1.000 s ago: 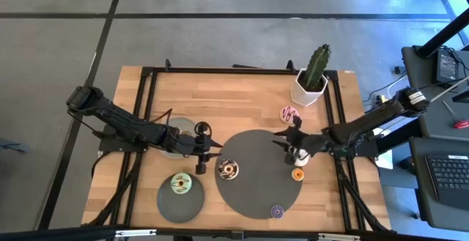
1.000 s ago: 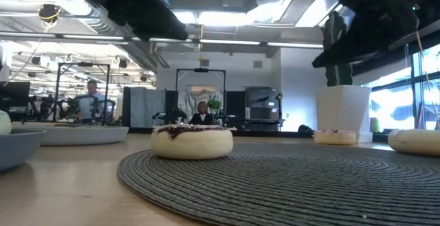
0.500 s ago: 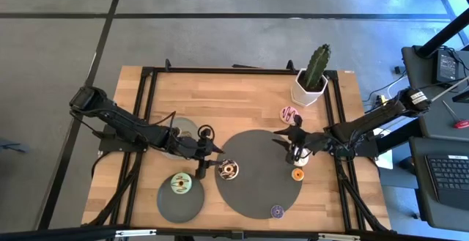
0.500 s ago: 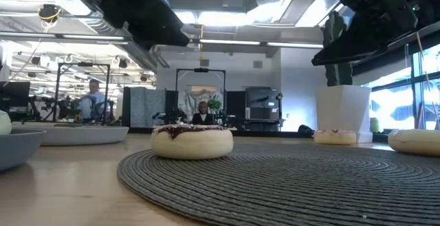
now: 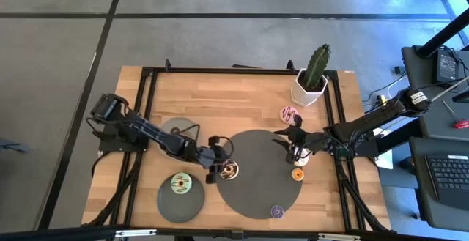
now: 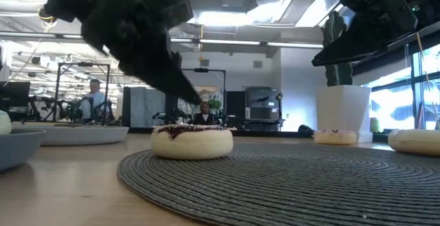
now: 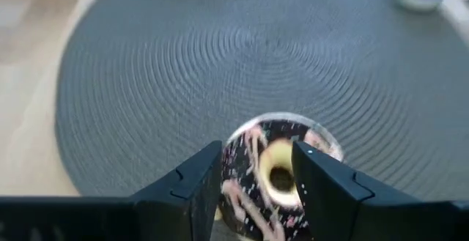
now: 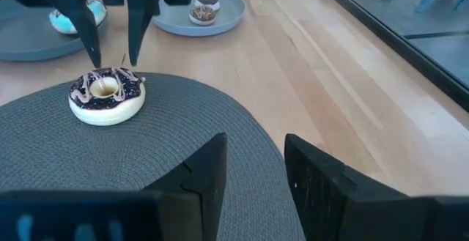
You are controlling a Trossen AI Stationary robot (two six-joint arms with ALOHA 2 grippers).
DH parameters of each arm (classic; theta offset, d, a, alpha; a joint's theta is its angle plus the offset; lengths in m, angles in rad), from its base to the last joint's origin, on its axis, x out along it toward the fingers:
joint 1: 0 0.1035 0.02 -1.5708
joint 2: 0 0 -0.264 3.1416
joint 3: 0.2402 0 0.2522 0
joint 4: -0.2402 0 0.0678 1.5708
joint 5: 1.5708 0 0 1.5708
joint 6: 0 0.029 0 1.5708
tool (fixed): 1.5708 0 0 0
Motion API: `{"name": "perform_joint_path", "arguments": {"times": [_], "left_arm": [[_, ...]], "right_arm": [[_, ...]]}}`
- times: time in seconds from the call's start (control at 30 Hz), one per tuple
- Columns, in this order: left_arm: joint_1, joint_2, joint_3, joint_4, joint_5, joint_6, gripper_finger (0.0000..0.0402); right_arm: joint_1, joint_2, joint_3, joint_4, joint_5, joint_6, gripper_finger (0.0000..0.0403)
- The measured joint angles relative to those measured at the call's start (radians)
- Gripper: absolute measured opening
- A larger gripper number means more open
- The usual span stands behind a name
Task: Pick & Place donuts
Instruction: Put the large black donut on the black plate
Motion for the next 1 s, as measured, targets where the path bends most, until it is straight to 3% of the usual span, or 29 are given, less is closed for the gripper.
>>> {"name": "perform_joint_path", "arguments": {"times": [0.6,1.0], "left_arm": [[0.002,0.075,0.018,-0.050,-0.021,-0.039,0.0130],[0.002,0.075,0.018,-0.067,-0.025,-0.042,0.0063]], "right_arm": [[0.000,0.000,0.000,0.000,0.000,-0.002,0.0140],[0.000,0.000,0.000,0.000,0.000,-0.002,0.0140]]}}
